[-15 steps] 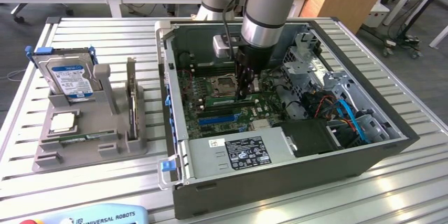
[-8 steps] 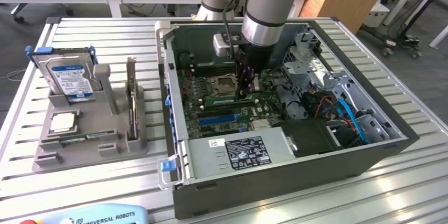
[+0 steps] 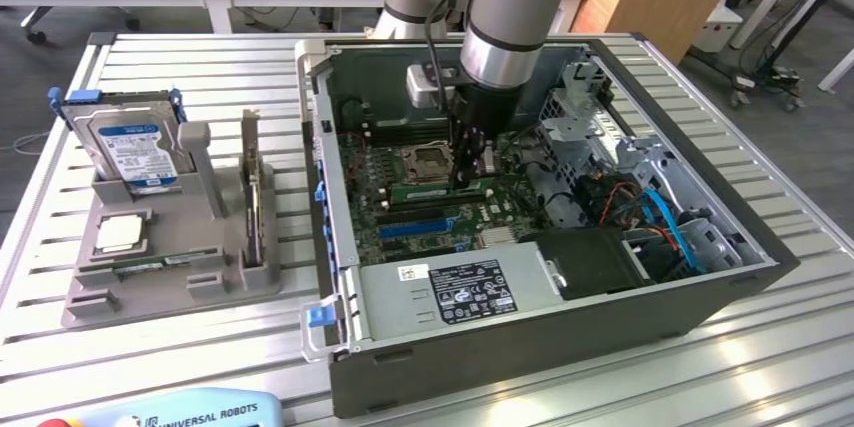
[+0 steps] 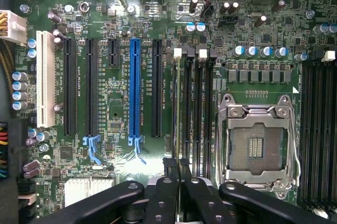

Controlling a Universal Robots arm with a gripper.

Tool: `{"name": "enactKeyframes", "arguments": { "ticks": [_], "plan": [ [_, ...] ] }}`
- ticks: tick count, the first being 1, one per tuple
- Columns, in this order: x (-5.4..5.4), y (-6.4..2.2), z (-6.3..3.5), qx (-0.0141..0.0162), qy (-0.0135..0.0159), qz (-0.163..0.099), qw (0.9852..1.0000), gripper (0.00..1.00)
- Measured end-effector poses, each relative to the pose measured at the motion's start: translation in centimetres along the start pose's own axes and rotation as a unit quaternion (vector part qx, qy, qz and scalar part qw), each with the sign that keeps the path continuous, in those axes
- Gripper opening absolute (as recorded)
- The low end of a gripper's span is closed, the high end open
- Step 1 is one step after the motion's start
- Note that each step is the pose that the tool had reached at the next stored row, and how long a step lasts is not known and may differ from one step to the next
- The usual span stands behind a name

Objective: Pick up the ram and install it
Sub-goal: 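Insert the ram into the slot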

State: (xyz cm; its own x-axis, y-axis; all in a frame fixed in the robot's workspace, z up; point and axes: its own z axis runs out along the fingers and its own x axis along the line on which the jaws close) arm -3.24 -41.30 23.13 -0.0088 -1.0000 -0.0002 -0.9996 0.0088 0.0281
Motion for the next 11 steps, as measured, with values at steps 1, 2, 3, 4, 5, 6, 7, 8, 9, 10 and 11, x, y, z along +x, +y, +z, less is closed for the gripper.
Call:
{"name": "enactKeyframes", "arguments": {
  "ticks": [1,2,3,4,5,6,7,8,9,10,11],
  "plan": [
    [0.00,-0.01,0.04,0.0003,0.0000,0.000,1.0000,0.12],
    [0.00,0.00,0.07,0.0007,0.0000,0.000,1.0000,0.12],
    [0.00,0.00,0.08,0.0009,0.0001,0.000,1.0000,0.12],
    [0.00,0.00,0.08,0.0009,0.0001,0.000,1.0000,0.12],
    [0.00,0.00,0.08,0.0009,0.0001,0.000,1.0000,0.12],
    [0.00,0.00,0.09,0.0009,0.0000,0.000,1.0000,0.12],
    [0.00,0.00,0.09,0.0009,0.0000,0.000,1.0000,0.12],
    [0.00,0.00,0.10,0.0009,0.0000,0.000,1.0000,0.12],
    [0.00,0.00,0.10,0.0009,0.0000,0.000,1.0000,0.12],
    [0.00,0.00,0.12,0.0009,-0.0001,0.000,1.0000,0.12],
    [0.00,0.00,0.13,0.0009,-0.0001,0.000,1.0000,0.12]
  ]
}}
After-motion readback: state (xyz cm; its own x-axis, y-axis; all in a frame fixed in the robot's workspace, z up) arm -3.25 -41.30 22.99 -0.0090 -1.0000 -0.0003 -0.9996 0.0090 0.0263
